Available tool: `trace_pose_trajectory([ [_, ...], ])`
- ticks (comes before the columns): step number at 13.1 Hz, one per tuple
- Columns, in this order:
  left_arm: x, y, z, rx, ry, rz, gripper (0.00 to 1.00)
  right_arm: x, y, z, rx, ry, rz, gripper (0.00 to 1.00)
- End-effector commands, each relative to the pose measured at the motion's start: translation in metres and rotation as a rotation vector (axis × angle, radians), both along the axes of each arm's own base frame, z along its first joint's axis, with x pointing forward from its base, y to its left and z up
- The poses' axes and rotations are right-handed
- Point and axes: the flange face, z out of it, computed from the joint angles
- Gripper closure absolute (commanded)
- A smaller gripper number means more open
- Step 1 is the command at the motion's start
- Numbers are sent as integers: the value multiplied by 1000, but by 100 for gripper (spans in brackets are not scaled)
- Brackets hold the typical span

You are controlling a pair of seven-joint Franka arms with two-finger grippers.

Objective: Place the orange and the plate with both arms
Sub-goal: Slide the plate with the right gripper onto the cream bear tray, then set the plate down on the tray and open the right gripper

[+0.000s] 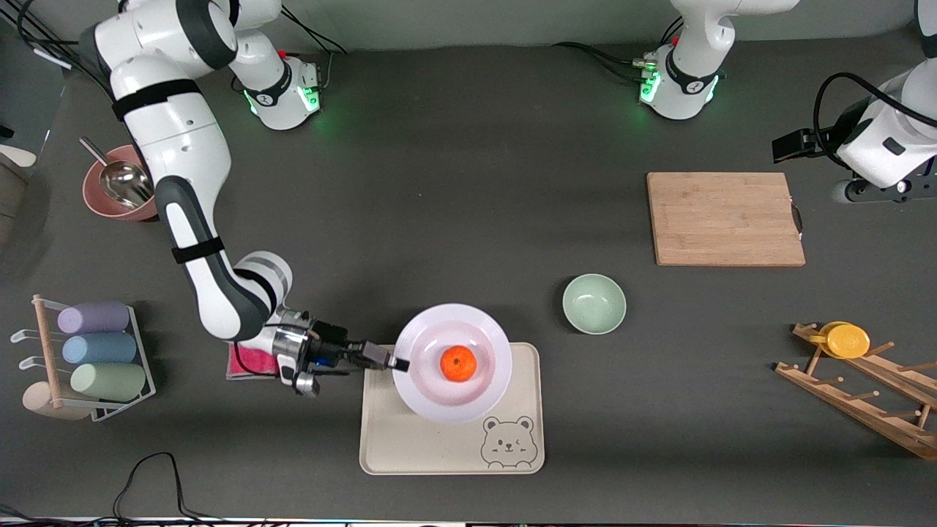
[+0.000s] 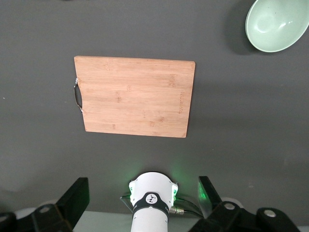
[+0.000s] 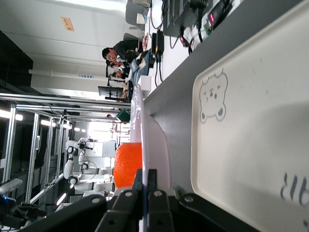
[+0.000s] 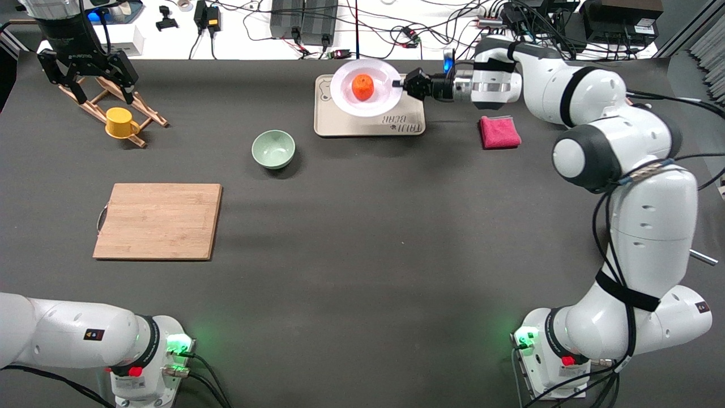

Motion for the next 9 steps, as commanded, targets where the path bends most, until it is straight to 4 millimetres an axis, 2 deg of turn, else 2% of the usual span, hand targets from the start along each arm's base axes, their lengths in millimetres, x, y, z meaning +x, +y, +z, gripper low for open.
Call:
trace_pose_trajectory([
  [1,-5,0,9,15,6,-3,0,39,4,-7,12,16,4,100],
  [2,-6,-2,9,16,7,-6,0,46,2,-11,13,7,-3,100],
  [5,-9,-2,14,14,11,-8,0,51,-7,-39,-5,0,-13,100],
  [9,-8,-6,22,11,-3,-15,0,37,-7,-87,-24,21,2,100],
])
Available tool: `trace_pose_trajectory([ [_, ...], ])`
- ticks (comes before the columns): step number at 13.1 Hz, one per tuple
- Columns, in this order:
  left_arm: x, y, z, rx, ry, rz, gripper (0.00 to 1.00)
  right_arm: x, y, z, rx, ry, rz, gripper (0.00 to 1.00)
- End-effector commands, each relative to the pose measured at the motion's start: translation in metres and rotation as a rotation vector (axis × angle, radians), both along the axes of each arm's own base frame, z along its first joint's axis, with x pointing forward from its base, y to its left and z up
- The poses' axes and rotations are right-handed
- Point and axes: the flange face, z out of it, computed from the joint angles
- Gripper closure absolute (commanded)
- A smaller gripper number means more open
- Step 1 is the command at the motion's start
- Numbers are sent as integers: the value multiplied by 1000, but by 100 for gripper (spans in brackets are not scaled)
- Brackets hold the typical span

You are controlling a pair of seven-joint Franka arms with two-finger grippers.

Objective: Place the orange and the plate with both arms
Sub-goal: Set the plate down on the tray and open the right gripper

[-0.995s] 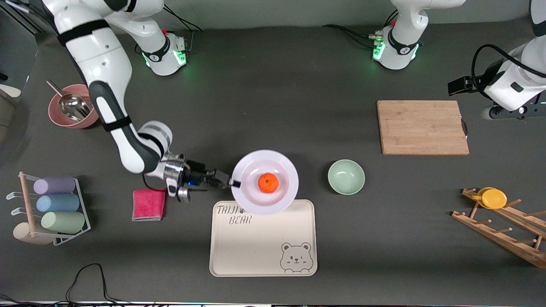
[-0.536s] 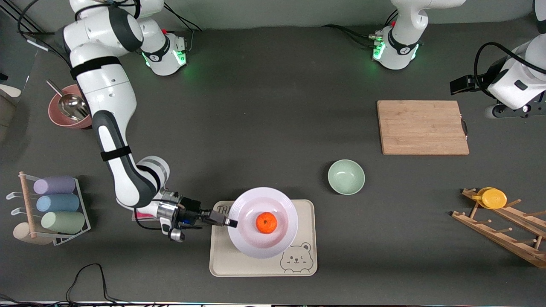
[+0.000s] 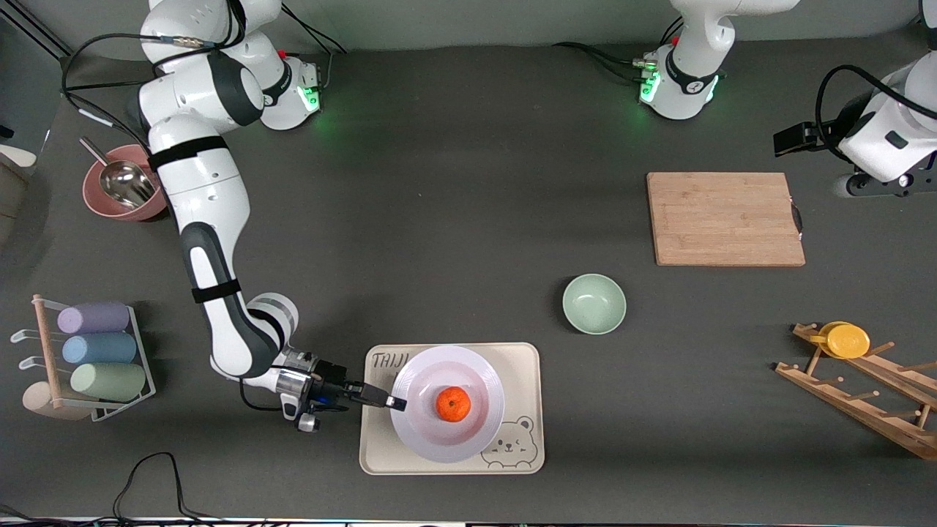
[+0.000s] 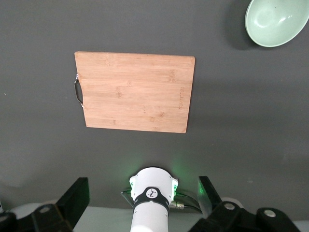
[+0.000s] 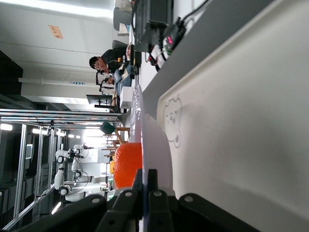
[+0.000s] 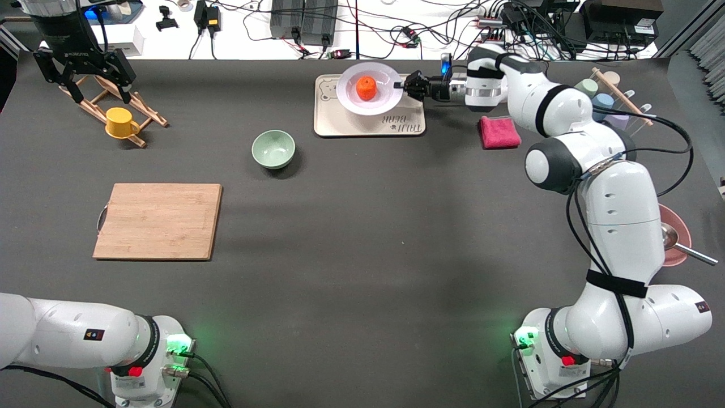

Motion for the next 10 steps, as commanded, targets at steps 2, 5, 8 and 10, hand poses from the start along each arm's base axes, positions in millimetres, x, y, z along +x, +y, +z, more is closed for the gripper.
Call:
trace_pose_trajectory([
  [2,-3,-6,11,7,-14,-14,0,-4,5,-22,-8,10,24,100],
  [5,-3,-6,13,7,-12,-14,0,-5,5,-24,-12,12,28,100],
  [8,-3,-6,16,4,-15,-22,0,-6,3,-28,-18,17,26,96],
  [10,0,-8,23,1,-36,-26,0,-6,-1,-29,-40,13,35,84],
])
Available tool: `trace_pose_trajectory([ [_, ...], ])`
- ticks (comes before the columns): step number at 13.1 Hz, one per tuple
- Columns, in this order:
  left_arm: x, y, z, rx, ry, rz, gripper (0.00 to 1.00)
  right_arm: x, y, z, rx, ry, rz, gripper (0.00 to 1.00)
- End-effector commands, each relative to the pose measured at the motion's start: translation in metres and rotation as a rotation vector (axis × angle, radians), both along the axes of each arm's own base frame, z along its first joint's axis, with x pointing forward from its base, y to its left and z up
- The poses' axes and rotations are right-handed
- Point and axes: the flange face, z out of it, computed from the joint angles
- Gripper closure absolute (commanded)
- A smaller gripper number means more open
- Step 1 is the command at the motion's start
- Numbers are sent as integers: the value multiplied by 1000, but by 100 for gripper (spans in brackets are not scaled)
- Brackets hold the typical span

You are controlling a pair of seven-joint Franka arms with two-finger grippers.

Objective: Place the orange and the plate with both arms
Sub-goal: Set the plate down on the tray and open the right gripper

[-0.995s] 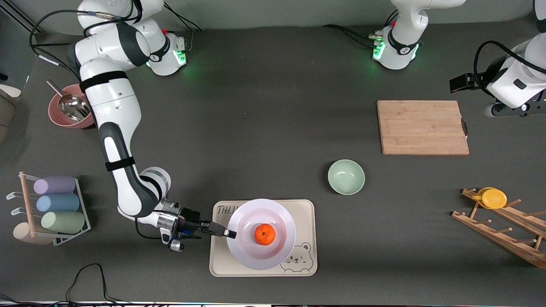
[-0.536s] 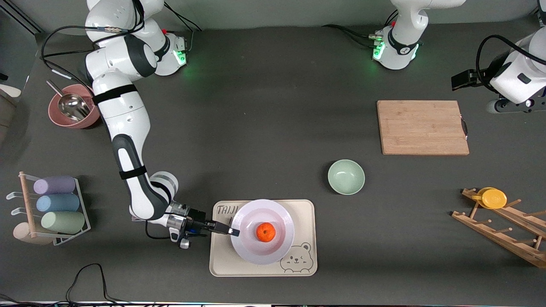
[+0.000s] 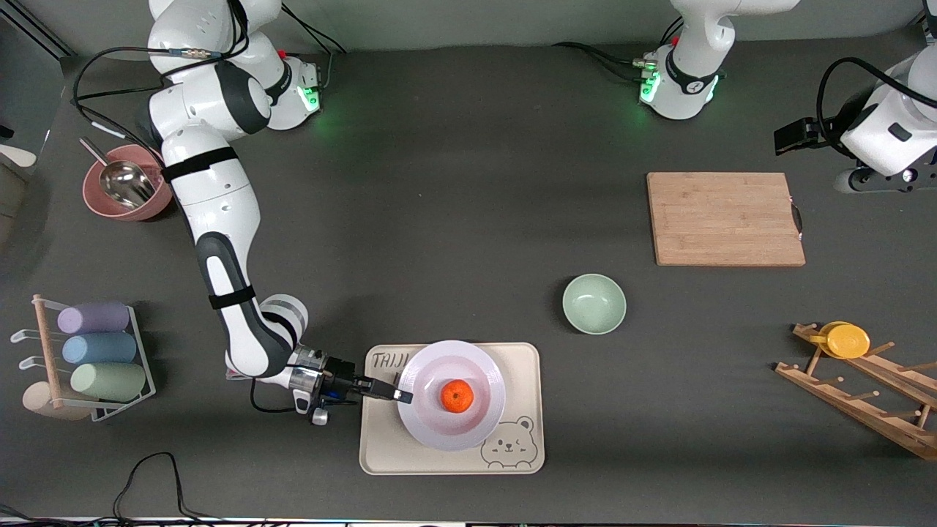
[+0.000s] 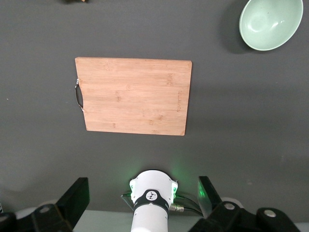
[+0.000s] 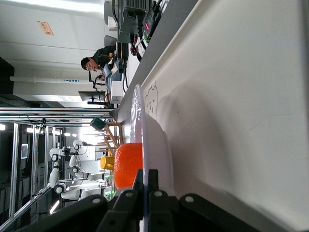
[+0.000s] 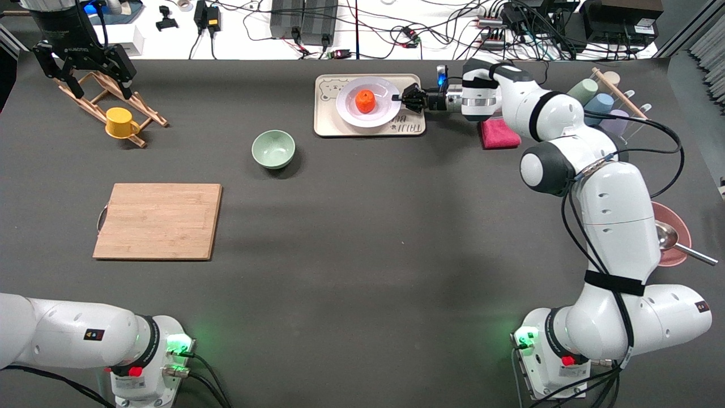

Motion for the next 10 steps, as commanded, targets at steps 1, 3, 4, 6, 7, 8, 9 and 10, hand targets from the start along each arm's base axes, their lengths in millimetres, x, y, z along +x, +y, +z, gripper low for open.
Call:
trace_pose_trajectory([
  [1,0,-9,17,4,-21,-16,0,3,-3,-3,-26,-13,25,72],
  [3,0,-14,23,4,-35,-25,0,3,-3,-2,-27,-9,23,59],
  [4,0,-15,24,4,-41,-27,0,4,-3,0,-24,-5,20,54],
  [6,6,-23,21,-2,-47,-41,0,6,-7,6,-41,-16,30,49],
  [7,10,-25,20,-6,-46,-44,0,7,-8,11,-66,-23,52,48],
  [8,11,-28,22,-7,-52,-49,0,10,-10,19,-64,-10,45,47],
  [9,12,-30,23,-7,-55,-54,0,12,-10,25,-64,2,41,46],
  [10,11,-36,23,-6,-57,-64,0,17,-21,35,-95,-12,42,45],
])
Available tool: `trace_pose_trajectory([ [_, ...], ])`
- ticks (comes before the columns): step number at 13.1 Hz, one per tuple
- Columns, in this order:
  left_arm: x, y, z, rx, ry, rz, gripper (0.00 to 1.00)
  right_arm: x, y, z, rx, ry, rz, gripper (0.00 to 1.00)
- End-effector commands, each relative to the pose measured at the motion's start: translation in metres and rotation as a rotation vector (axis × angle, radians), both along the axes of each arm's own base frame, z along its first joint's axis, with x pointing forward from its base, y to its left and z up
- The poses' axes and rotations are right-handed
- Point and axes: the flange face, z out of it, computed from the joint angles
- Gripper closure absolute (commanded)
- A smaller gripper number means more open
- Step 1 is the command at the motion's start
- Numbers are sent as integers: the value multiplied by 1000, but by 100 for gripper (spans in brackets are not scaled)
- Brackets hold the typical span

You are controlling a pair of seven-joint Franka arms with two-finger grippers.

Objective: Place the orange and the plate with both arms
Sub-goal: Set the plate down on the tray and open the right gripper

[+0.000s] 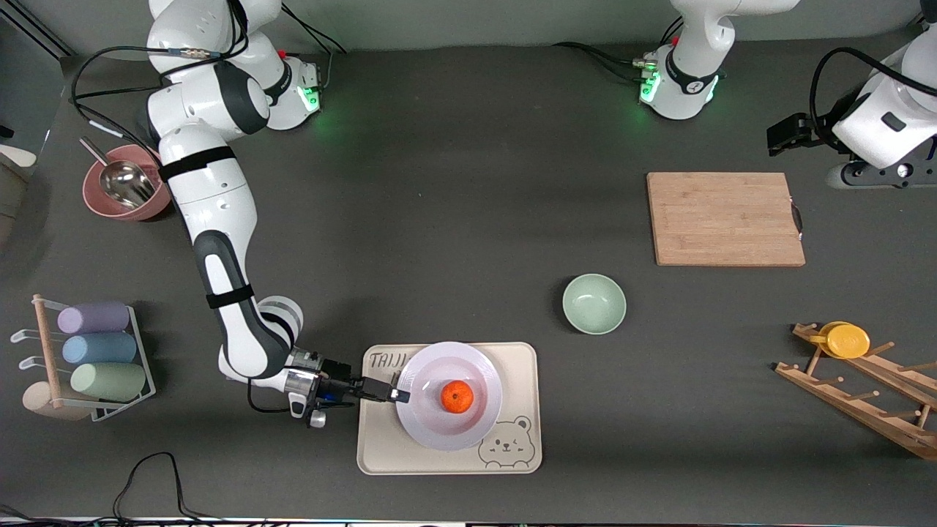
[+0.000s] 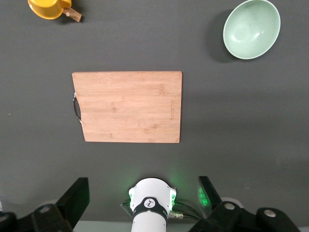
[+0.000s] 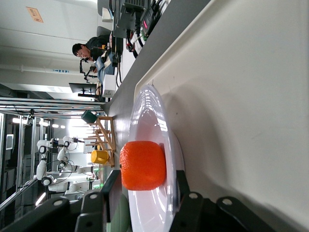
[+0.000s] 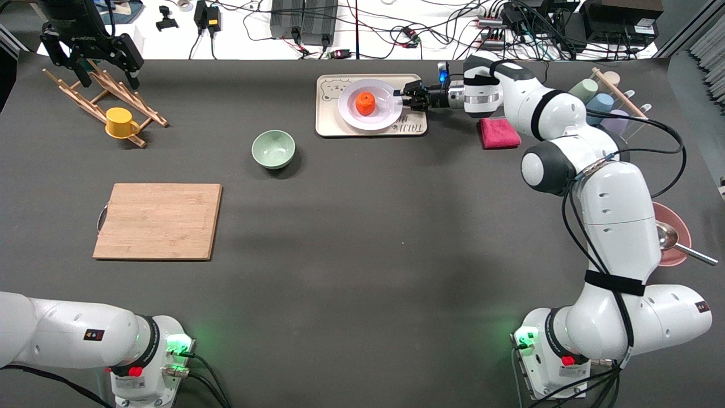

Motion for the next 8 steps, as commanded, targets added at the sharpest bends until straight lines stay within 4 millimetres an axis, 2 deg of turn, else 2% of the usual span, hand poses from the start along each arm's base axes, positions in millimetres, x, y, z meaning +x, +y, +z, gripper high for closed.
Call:
trace_pose_trajectory([
  [1,4,-10,7,-2,-15,-18,0,9,-25,25,-89,2,15,42],
  [2,4,-11,7,-2,-15,-19,0,9,-30,35,-133,4,36,39],
  [3,4,-15,8,-2,-17,-27,0,8,-38,48,-191,11,62,32],
  [5,3,-20,10,-4,-20,-36,0,6,-64,80,-335,38,100,23],
  [6,3,-23,9,-1,-17,-41,0,3,-75,99,-412,37,142,2],
  [7,4,-24,6,-1,-12,-41,0,0,-83,124,-479,29,190,0],
  [8,6,-24,2,0,-3,-41,0,-5,-99,149,-543,34,236,0],
])
